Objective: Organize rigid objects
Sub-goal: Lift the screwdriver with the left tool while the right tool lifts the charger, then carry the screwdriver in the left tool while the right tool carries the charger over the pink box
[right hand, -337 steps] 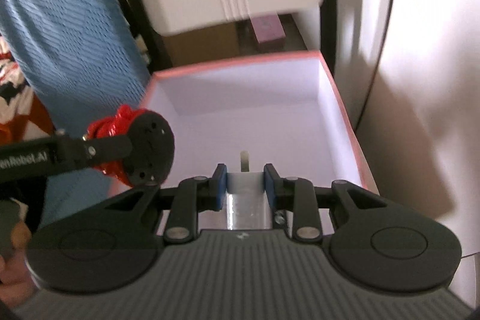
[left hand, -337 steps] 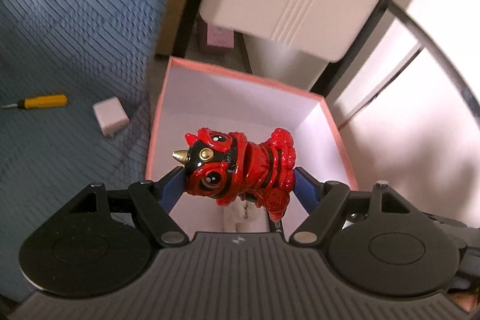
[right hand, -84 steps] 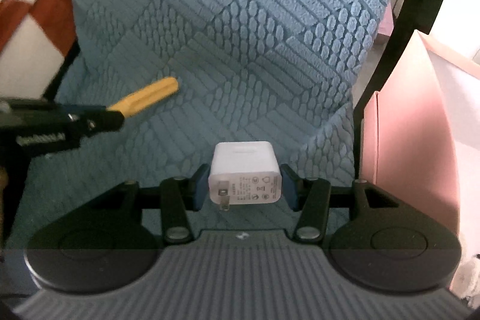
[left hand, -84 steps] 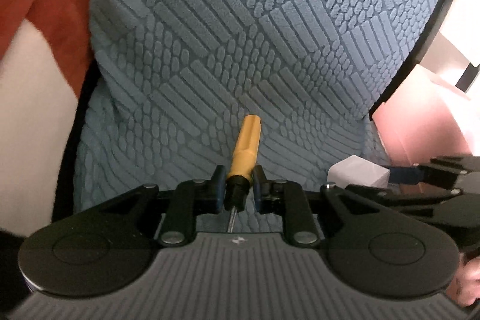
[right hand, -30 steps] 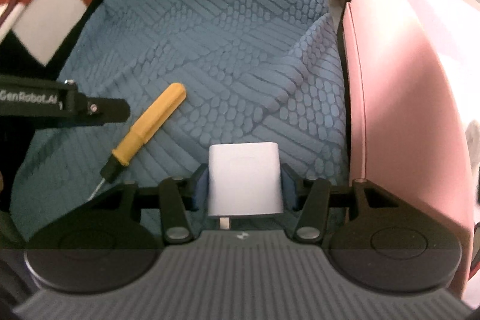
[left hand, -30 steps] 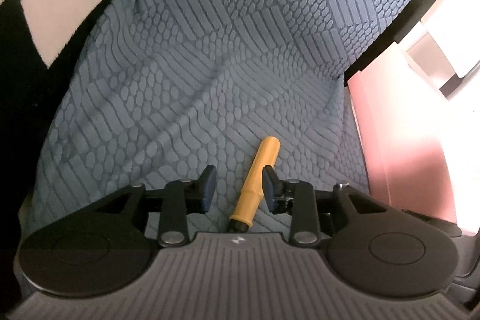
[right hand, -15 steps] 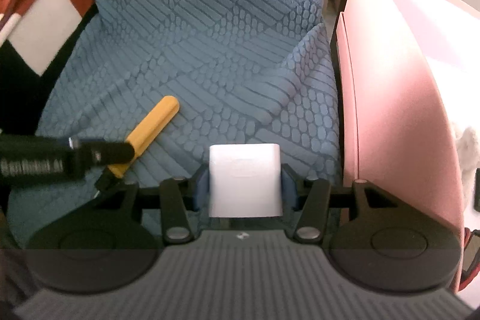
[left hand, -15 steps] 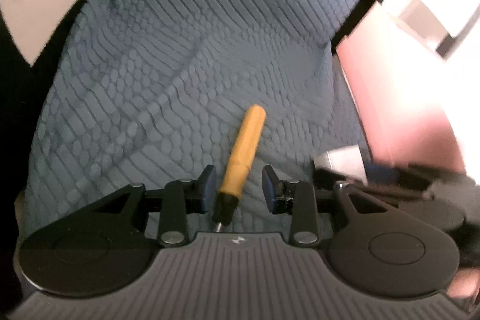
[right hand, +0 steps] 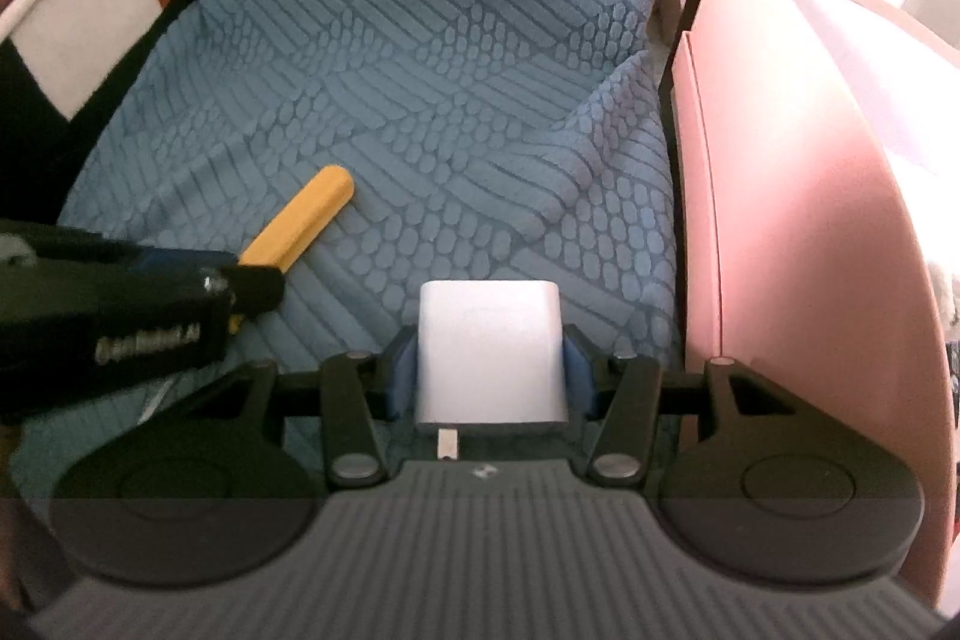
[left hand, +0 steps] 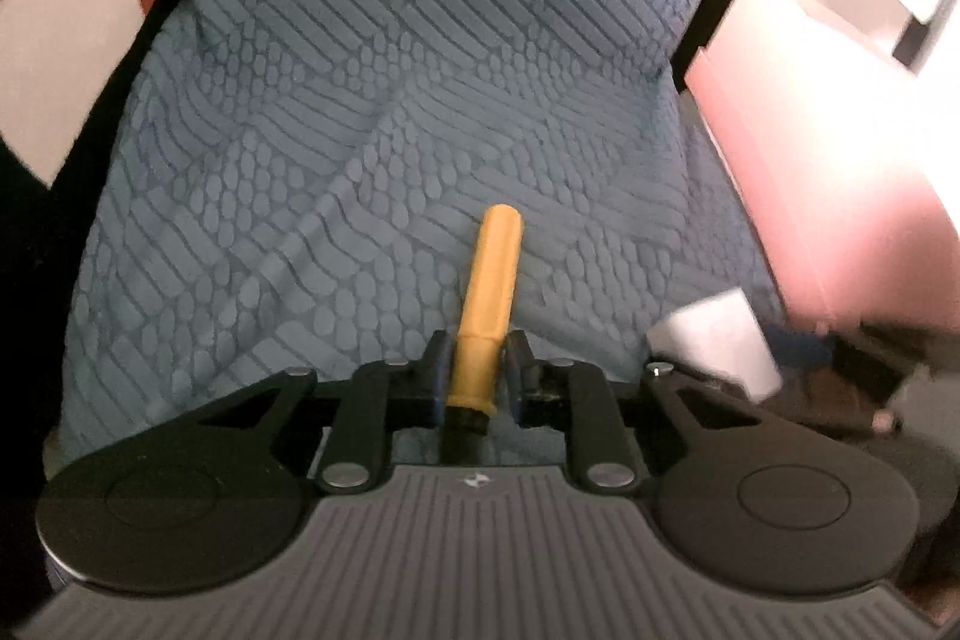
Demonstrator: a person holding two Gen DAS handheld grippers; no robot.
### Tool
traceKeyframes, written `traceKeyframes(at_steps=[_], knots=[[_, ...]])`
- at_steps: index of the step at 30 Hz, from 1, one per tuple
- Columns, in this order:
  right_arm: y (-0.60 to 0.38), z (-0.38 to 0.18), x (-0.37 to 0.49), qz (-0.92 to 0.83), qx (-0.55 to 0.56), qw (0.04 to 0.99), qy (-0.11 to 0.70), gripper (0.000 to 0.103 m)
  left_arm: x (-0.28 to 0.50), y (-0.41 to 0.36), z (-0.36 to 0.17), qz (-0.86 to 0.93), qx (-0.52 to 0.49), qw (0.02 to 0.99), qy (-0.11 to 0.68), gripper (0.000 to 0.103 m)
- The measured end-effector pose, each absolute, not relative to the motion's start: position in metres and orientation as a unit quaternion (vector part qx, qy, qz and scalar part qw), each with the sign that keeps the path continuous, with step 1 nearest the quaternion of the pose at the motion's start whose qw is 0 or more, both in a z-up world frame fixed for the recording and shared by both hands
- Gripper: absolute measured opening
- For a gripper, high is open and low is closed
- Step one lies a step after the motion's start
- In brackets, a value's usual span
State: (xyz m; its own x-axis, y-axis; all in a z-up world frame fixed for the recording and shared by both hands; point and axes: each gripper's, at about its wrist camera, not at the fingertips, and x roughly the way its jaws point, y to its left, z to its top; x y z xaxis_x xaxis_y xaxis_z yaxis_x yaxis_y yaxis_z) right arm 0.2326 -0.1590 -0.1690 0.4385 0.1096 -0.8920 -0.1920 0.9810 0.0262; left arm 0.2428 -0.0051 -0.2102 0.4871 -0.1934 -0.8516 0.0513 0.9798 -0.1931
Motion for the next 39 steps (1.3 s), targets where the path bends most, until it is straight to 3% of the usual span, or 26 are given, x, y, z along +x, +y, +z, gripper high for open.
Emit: traceKeyframes(at_steps=[7, 20, 39], knots=[[-0.159, -0.159, 0.225, 0.093, -0.038, 0.844, 0.526, 0.053, 0.235, 0.008, -0.196, -0.069, -0.118, 0.863, 0.487, 0.021], [-0.163, -0.079, 0.206, 0.102, -0.026, 0.865, 0.49, 0.053, 0.197, 0.013, -0.143, -0.064, -0.177, 0.867, 0.461, 0.021], [-0.199, 0.006, 0.185, 0.059, 0.007, 0.886, 0.46, 0.053, 0.179, -0.009, -0.061, -0.119, -0.174, 0.877, 0.431, 0.021]])
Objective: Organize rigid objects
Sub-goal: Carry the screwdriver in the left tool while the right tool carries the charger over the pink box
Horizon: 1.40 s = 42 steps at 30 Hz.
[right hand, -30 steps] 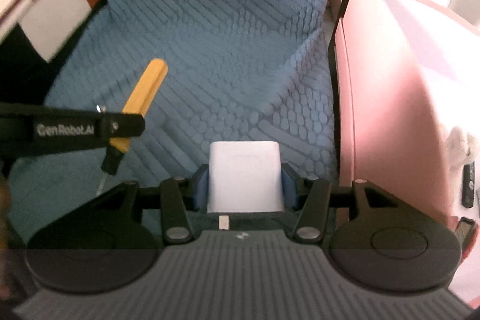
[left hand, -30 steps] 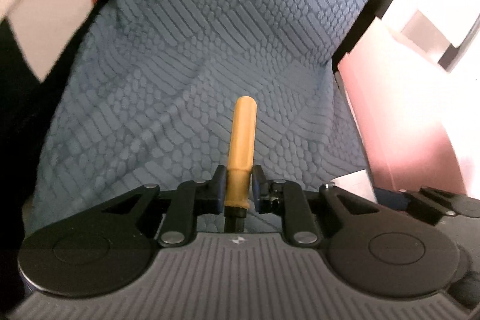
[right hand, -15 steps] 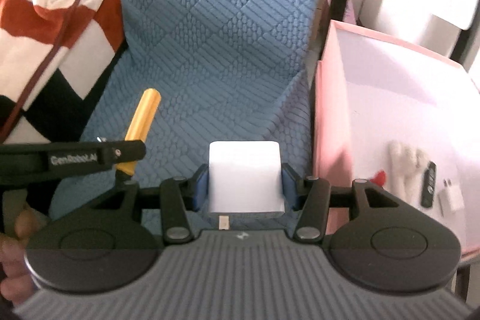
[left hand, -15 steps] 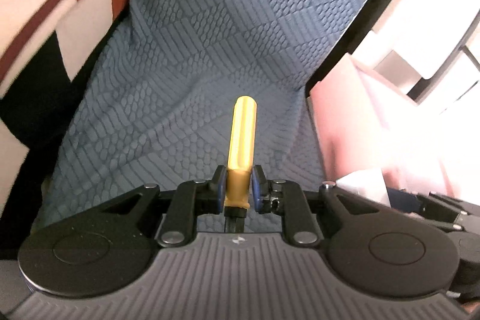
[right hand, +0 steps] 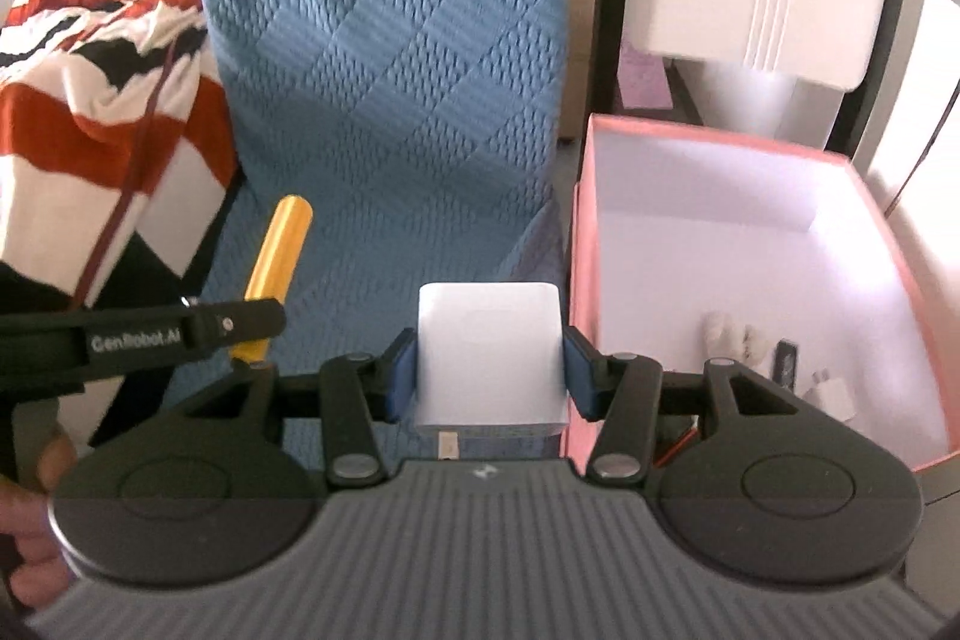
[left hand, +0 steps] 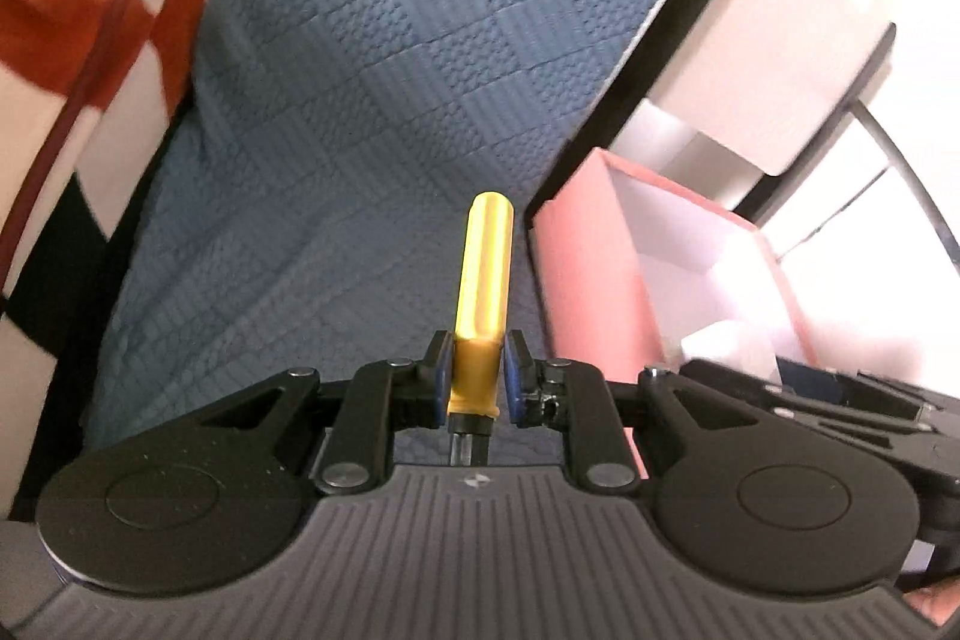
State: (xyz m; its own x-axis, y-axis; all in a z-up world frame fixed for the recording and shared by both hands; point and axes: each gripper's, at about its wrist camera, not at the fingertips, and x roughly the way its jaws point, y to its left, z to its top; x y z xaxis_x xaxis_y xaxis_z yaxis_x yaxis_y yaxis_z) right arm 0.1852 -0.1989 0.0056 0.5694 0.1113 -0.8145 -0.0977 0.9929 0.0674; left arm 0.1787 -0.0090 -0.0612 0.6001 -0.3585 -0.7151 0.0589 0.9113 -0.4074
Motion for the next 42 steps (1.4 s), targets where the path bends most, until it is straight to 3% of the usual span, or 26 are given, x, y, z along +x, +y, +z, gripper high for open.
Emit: traceKeyframes(at_steps=[24, 42], knots=[[-0.282, 0.079, 0.211, 0.034, 0.026, 0.916, 0.399, 0.053, 0.212, -0.118, 0.023, -0.195, -0.135, 0.899, 0.369, 0.021], [-0.392, -0.002, 0.211, -0.018, 0.033, 0.891, 0.452, 0.053, 0.249, -0.239, -0.045, -0.21, -0.096, 0.867, 0.441, 0.021]])
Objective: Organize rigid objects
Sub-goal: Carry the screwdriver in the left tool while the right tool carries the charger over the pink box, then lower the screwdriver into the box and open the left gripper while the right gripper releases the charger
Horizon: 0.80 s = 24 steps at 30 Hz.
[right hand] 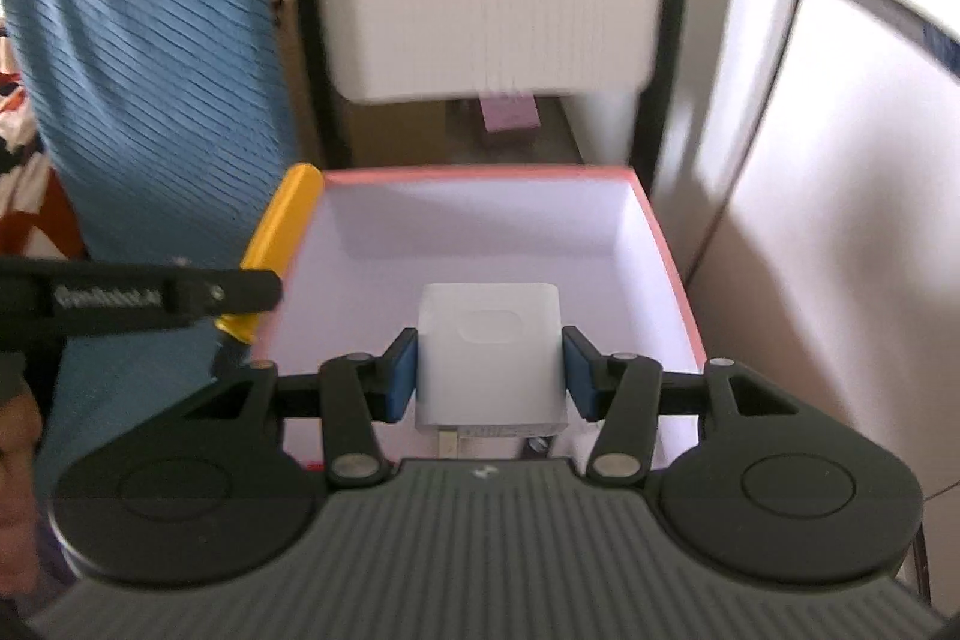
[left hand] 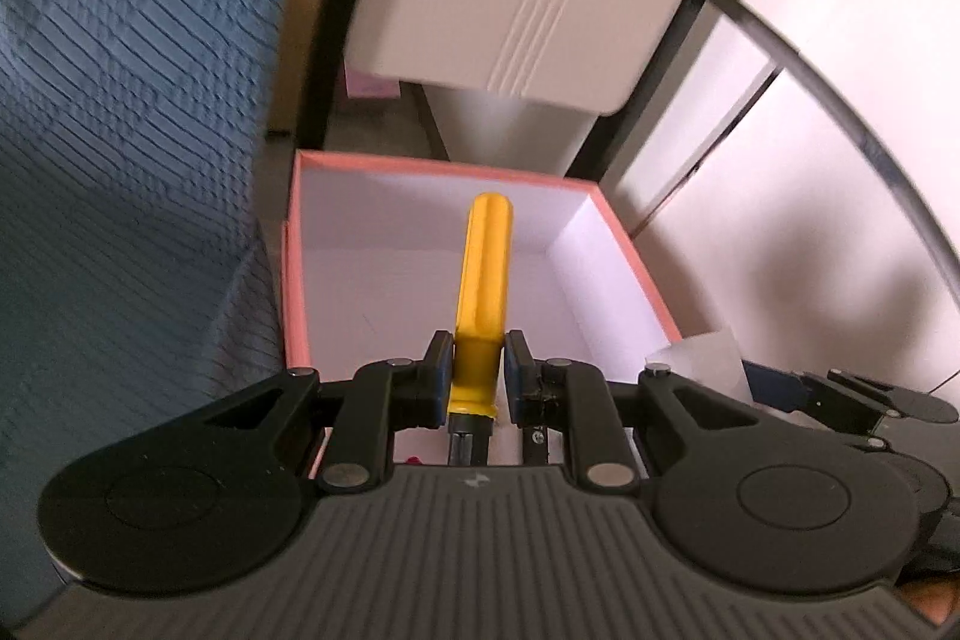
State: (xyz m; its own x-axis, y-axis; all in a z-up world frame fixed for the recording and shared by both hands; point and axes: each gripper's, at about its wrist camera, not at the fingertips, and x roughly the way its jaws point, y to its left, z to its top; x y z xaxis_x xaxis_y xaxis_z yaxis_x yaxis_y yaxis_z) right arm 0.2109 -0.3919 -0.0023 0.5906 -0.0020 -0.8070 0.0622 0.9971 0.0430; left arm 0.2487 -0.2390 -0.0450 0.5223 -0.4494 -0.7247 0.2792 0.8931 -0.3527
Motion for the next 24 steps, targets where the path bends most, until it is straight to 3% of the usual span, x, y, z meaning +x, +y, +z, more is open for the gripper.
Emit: traceKeyframes(at_steps=[24], knots=[[-0.438, -0.11, 0.248, 0.013, 0.048, 0.849, 0.526, 0.053, 0.308, -0.296, -0.148, -0.173, -0.073, 0.827, 0.53, 0.021]])
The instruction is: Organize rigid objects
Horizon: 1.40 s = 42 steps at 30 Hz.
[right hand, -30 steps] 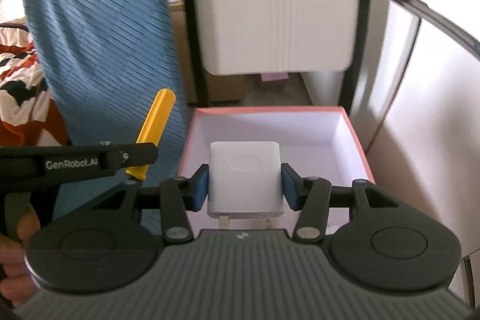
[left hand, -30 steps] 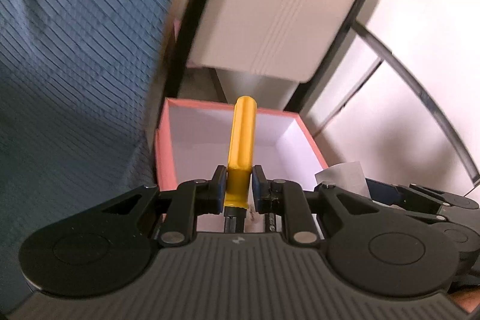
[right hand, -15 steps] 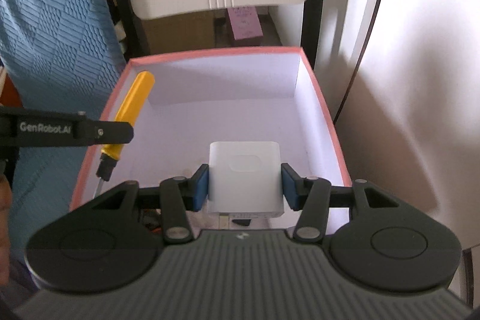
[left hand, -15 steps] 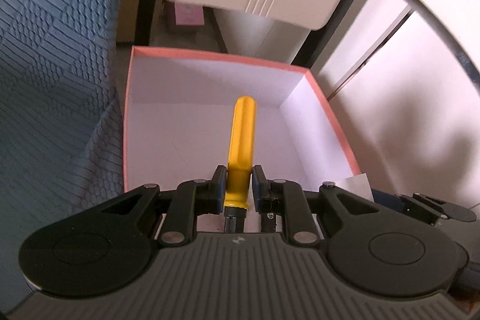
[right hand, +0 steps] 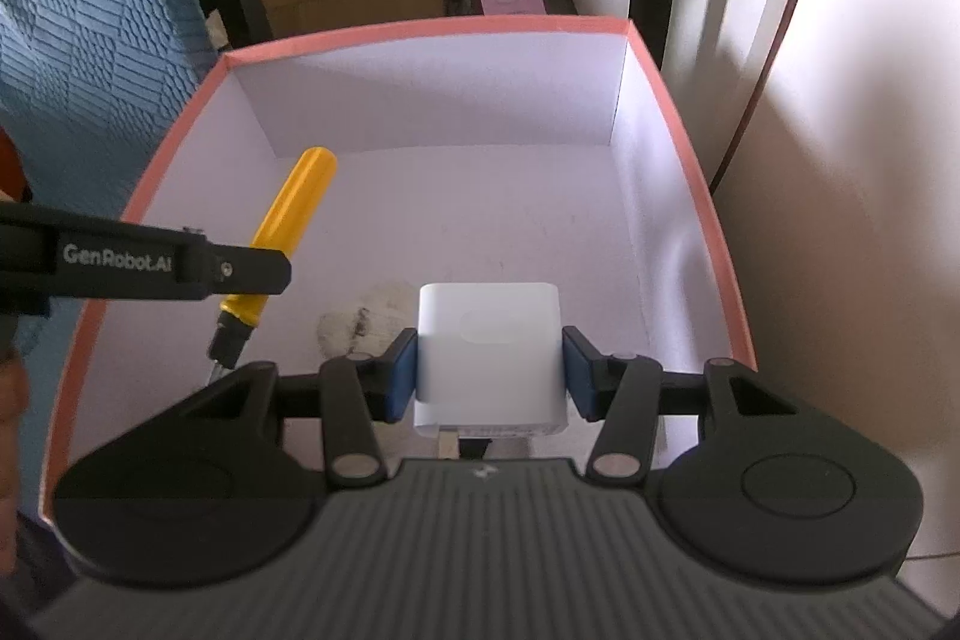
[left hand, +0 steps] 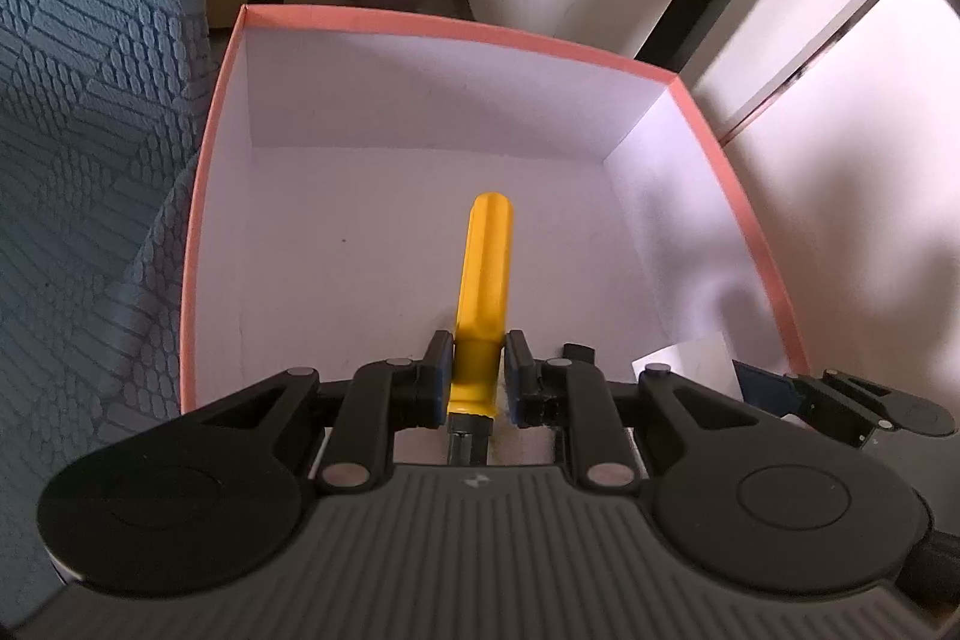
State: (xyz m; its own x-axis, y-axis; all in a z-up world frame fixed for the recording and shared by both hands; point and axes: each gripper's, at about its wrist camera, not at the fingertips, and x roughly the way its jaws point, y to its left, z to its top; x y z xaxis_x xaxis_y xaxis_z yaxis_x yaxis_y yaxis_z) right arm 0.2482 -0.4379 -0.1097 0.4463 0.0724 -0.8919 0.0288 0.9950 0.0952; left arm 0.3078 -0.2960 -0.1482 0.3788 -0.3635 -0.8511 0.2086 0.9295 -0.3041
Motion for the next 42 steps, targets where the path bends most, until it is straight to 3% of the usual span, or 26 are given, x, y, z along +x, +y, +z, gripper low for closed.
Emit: traceKeyframes(at_steps=[14, 16, 36, 42], knots=[[-0.446, -0.122, 0.256, 0.018, 0.056, 0.842, 0.537, 0.051, 0.306, -0.295, -0.144, -0.174, -0.073, 0.827, 0.53, 0.022], [-0.445, -0.117, 0.256, 0.019, 0.058, 0.842, 0.536, 0.055, 0.303, -0.29, -0.136, -0.176, -0.076, 0.83, 0.524, 0.022], [-0.418, 0.014, 0.2, 0.02, 0.06, 0.897, 0.438, 0.056, 0.219, -0.237, 0.005, -0.202, -0.086, 0.885, 0.41, 0.023], [-0.41, 0.043, 0.173, 0.023, 0.058, 0.909, 0.412, 0.061, 0.191, -0.218, 0.03, -0.205, -0.082, 0.897, 0.384, 0.028]])
